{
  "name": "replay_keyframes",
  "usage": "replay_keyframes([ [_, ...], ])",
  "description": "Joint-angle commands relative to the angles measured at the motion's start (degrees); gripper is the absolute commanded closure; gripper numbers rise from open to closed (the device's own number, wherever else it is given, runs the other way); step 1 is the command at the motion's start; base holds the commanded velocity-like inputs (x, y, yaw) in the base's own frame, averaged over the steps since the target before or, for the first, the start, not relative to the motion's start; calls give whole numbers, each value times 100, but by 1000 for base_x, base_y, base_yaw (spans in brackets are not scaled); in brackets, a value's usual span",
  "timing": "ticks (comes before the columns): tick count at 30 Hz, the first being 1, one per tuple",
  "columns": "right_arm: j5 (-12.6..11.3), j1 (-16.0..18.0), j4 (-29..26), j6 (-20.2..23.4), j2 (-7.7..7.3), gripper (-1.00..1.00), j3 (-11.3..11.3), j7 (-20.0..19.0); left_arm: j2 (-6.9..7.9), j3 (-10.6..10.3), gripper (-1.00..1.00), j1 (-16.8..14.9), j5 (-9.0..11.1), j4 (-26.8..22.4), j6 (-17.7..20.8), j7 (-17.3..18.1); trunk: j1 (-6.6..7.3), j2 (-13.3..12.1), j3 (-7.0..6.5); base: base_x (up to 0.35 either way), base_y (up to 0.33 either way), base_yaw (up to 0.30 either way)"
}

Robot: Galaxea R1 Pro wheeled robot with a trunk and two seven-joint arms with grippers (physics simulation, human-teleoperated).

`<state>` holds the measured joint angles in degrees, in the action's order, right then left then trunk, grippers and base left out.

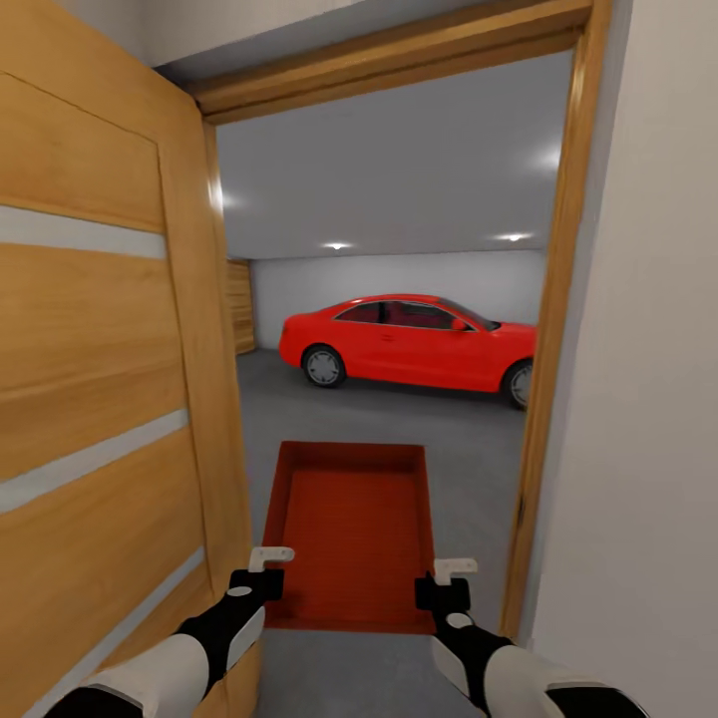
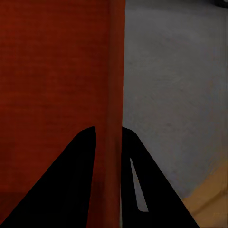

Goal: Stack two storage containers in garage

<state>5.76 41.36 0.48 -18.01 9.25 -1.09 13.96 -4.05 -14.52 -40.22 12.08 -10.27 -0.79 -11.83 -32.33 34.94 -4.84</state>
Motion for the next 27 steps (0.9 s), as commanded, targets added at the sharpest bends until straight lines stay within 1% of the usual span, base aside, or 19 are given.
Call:
replay_keyframes([
  [1,30,3,-13,-135,-43,100,-277,90,36,301,100,-3,295,16,-9,-94,-4,2,1,283,222,-207],
  [27,30,3,-13,-133,-37,100,-277,90,39,301,100,-3,295,16,-9,-91,-4,2,1,283,223,-279],
])
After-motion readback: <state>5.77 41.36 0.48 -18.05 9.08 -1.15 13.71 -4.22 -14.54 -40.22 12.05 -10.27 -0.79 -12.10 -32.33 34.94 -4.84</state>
